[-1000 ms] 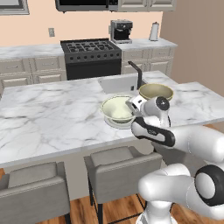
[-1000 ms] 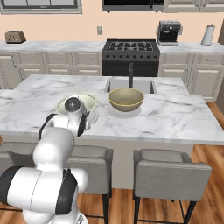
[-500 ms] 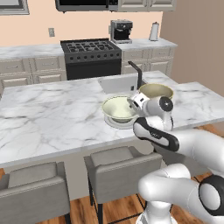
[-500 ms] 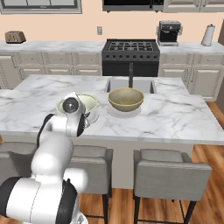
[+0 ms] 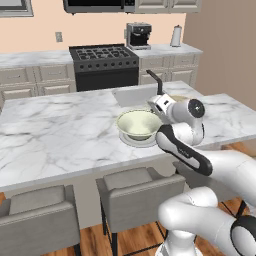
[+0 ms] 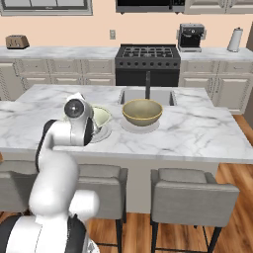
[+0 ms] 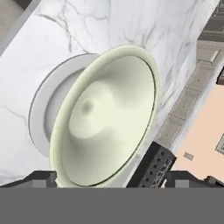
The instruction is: Move the bowls from the cabinet to the plates on the dining table.
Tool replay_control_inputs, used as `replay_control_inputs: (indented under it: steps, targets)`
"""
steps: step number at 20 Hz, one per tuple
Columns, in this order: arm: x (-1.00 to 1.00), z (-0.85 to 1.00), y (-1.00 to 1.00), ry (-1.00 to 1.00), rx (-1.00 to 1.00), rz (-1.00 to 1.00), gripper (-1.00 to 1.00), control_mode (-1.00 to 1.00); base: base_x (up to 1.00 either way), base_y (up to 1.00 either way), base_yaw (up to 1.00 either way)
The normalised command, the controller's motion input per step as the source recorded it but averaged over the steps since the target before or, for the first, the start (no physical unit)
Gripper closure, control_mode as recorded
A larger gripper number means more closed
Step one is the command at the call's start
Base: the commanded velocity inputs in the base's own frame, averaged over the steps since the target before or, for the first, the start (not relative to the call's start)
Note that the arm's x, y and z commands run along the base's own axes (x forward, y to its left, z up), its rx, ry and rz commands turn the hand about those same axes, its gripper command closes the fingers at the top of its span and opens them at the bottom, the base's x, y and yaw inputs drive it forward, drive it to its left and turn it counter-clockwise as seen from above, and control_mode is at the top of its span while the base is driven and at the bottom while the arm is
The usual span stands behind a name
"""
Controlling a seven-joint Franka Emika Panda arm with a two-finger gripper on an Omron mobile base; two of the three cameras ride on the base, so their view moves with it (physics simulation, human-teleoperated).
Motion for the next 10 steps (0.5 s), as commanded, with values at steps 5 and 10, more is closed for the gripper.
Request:
replay_control_inputs:
  steps: [5, 10]
  targets:
    - [-0.5, 0.38, 0.0, 0.04, -0.32, 0.17, -1.0, -1.0, 0.0, 0.0, 0.0]
    - [-0.74, 0.64, 0.0, 0.04, -0.43, 0.19, -1.0, -1.0, 0.0, 0.0, 0.0]
